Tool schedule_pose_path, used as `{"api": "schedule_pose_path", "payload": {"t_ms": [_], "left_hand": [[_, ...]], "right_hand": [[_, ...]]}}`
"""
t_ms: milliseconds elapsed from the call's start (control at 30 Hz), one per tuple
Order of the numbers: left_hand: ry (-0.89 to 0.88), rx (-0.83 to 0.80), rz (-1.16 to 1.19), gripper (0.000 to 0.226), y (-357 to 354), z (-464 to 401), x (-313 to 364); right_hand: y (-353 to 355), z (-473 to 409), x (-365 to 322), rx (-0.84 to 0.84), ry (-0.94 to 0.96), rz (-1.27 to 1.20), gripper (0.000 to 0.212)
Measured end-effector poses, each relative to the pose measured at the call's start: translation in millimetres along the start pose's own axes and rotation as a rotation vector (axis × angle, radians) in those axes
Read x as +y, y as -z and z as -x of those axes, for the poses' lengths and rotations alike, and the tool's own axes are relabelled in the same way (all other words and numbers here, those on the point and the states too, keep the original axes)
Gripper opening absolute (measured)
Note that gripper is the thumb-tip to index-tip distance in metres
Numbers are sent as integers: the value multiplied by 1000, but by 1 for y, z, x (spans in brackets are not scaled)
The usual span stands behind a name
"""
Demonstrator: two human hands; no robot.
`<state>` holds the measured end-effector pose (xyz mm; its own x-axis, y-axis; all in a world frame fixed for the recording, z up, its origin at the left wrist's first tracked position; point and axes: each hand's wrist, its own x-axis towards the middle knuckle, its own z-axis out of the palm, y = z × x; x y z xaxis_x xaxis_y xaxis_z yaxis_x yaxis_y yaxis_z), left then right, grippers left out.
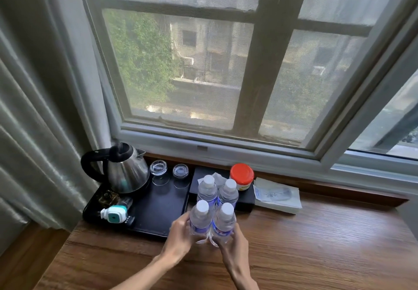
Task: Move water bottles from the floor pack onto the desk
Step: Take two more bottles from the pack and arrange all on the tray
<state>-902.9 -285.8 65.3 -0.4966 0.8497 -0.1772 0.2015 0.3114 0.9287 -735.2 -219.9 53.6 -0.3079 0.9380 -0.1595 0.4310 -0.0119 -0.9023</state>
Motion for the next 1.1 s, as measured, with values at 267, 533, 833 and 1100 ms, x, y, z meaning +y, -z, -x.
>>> {"api": "schedule_pose_path", "payload": {"t_ms": [267, 533, 833, 1100], "left_hand": [[40, 205, 98, 56, 65, 11, -2], [36, 239, -103, 46, 129, -37, -10], [76, 297, -192, 46, 129, -92, -51], [86, 306, -112, 49, 128, -121, -53]], "right_hand": [[-49, 14, -42, 12, 103, -99, 54], [-122, -20, -86, -18, 151, 0, 50], [-154, -52, -90, -16, 42, -39, 38], [-178, -81, -89, 80, 4, 1, 36]]}}
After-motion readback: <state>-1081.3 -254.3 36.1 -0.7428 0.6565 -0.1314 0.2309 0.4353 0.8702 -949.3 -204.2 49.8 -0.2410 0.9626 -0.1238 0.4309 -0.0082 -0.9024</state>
